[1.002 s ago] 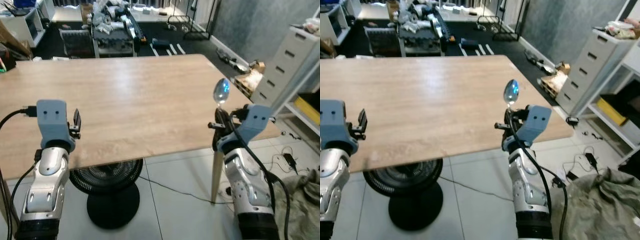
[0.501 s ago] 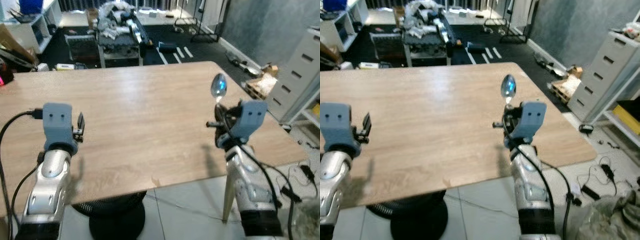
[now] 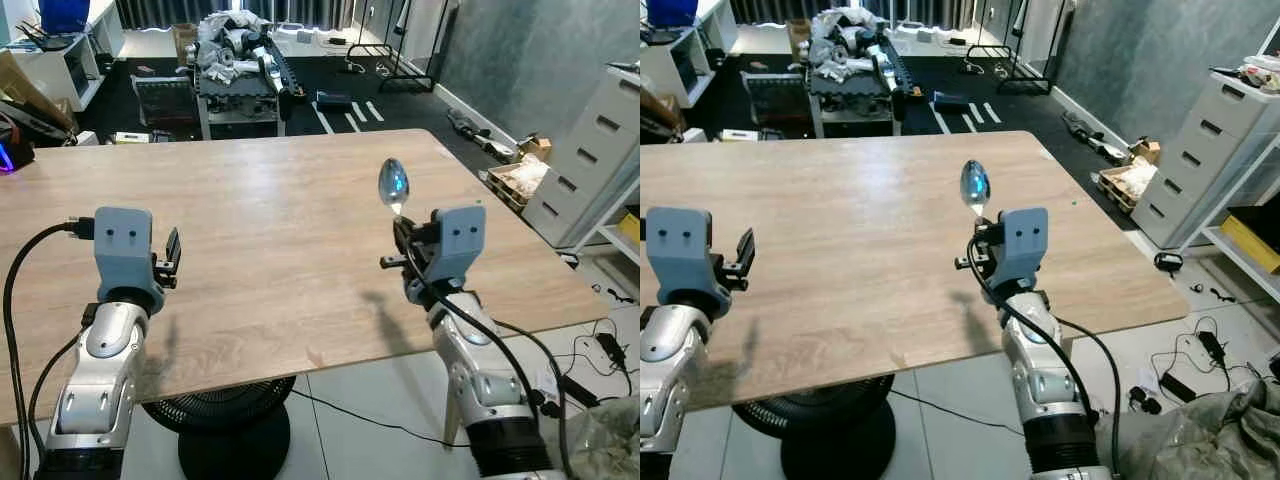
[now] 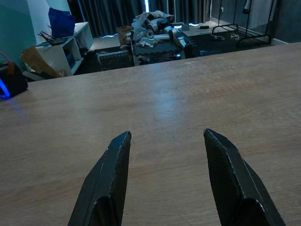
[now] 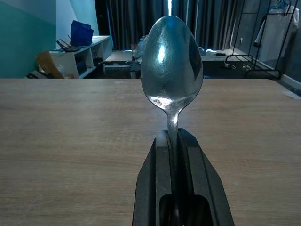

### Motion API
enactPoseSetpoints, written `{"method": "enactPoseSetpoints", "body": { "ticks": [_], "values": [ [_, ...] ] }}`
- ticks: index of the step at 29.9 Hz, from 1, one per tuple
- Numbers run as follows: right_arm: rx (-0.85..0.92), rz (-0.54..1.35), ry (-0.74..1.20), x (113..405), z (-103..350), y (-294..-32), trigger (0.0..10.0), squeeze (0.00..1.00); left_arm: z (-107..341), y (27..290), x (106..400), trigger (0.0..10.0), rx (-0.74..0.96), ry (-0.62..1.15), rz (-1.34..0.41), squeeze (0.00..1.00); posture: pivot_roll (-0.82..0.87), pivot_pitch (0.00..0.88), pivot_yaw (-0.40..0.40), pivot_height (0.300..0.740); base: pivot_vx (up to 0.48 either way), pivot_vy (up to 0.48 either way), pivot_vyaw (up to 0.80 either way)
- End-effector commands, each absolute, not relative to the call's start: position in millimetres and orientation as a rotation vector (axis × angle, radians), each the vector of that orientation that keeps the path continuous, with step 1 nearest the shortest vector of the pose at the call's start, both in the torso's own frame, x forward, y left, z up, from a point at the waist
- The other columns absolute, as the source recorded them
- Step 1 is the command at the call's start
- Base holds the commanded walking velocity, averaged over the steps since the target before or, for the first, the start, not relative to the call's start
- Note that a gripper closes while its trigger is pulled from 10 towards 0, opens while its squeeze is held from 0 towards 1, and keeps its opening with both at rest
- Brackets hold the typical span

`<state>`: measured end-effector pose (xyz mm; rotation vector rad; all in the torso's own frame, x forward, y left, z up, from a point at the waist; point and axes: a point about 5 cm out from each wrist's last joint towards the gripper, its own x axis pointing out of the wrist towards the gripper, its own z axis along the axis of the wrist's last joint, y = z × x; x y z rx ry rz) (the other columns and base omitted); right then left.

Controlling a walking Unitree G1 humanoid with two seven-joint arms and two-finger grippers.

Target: Setting the table

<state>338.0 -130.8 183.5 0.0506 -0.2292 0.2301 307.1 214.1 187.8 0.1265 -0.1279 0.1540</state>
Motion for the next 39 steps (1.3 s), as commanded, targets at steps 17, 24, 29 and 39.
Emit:
{"method": "enactPoseSetpoints", "body": {
  "ticks": [17,24,29,39],
  "values": [
    [-0.168,0.204,-0.119,360,170,-136,10.0,0.0,188,211,302,10.0,0.122,-0.11,0.154,0.0,0.08,0.022,0.019,0.74,0.0,0.0,0.0],
    [-0.278,0.194,-0.057,376,164,-153,10.0,0.0,195,204,286,10.0,0.169,-0.089,0.021,0.0,0.14,0.054,0.007,0.74,0.0,0.0,0.0],
    [-0.342,0.131,-0.026,387,165,-166,10.0,0.0,204,199,264,10.0,0.209,-0.068,-0.118,0.0,0.21,0.088,0.004,0.74,0.0,0.0,0.0],
    [-0.254,0.057,0.066,388,152,-183,10.0,0.0,227,187,250,10.0,0.256,-0.029,-0.38,0.0,0.24,0.128,0.052,0.74,0.0,0.0,0.0]
  ]
}}
